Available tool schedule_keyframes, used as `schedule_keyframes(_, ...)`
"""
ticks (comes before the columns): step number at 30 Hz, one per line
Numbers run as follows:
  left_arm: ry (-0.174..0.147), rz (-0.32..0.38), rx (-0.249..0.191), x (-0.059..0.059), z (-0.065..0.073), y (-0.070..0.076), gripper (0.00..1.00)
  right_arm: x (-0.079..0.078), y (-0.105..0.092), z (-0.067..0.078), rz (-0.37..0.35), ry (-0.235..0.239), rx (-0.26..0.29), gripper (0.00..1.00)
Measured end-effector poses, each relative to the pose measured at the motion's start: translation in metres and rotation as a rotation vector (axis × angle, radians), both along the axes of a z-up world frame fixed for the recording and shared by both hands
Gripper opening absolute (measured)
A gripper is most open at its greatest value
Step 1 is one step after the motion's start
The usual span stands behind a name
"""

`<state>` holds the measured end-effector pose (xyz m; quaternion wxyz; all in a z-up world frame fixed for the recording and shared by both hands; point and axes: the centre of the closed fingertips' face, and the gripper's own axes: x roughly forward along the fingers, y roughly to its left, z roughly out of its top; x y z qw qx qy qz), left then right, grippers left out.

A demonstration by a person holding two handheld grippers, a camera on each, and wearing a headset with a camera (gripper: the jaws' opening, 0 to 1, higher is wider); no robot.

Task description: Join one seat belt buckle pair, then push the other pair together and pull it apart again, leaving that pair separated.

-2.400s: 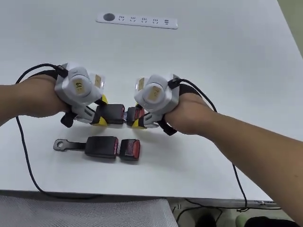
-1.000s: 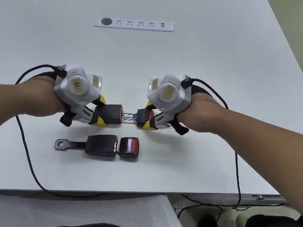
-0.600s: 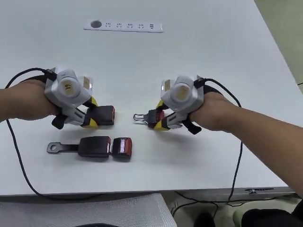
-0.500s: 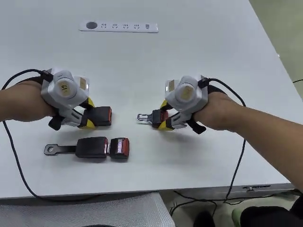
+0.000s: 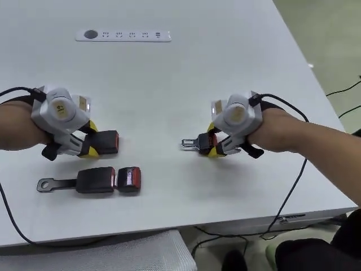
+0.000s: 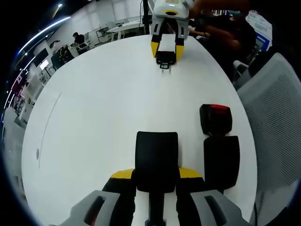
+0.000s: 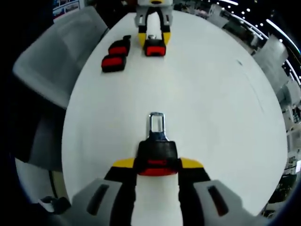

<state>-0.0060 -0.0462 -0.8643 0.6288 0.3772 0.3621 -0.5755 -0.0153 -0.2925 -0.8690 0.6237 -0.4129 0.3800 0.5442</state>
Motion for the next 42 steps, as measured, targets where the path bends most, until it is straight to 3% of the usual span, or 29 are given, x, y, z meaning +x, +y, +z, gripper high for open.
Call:
schedule_keyframes(7,-0.033,-0.014,0.009,0.0,0.001,0.0,0.33,-0.001,-0.001,-0.001,-0.01,-0.006,0.008,0.35)
schedule_keyframes(11,-0.054,-0.015,0.007,0.0,0.002,0.0,0.33,0.002,-0.002,0.0,-0.036,-0.023,0.014,0.4)
schedule_keyframes(13,-0.065,-0.011,0.004,-0.001,0.003,0.0,0.33,0.005,-0.004,0.002,-0.042,-0.064,0.011,0.46)
schedule_keyframes(14,-0.057,-0.006,0.01,-0.002,0.003,0.002,0.34,0.015,-0.003,0.009,-0.032,-0.157,0.022,0.5)
schedule_keyframes(16,-0.041,0.013,0.008,-0.004,0.003,0.003,0.41,0.01,-0.001,0.013,-0.088,-0.129,0.069,0.52)
schedule_keyframes(20,-0.052,0.092,-0.065,-0.002,0.012,0.001,0.47,-0.005,0.002,0.02,-0.105,-0.103,0.104,0.51)
schedule_keyframes(25,-0.1,0.118,-0.1,-0.005,0.032,0.009,0.51,-0.015,0.007,0.033,-0.187,-0.128,0.175,0.62)
schedule_keyframes(27,-0.102,0.153,-0.126,-0.012,0.045,0.013,0.52,-0.022,0.01,0.04,-0.22,-0.13,0.207,0.66)
schedule_keyframes(28,-0.112,0.164,-0.155,-0.015,0.053,0.012,0.52,-0.025,0.012,0.043,-0.228,-0.133,0.219,0.66)
schedule_keyframes(29,-0.141,0.177,-0.183,-0.018,0.064,0.013,0.54,-0.03,0.014,0.047,-0.239,-0.134,0.238,0.67)
schedule_keyframes(31,-0.157,0.188,-0.195,-0.03,0.073,0.02,0.57,-0.038,0.018,0.054,-0.256,-0.138,0.264,0.69)
schedule_keyframes(39,-0.19,0.323,-0.26,-0.066,0.087,0.064,0.74,-0.062,0.011,0.072,-0.359,-0.155,0.339,0.79)
schedule_keyframes(42,-0.188,0.422,-0.301,-0.077,0.091,0.085,0.77,-0.072,0.002,0.071,-0.395,-0.136,0.348,0.81)
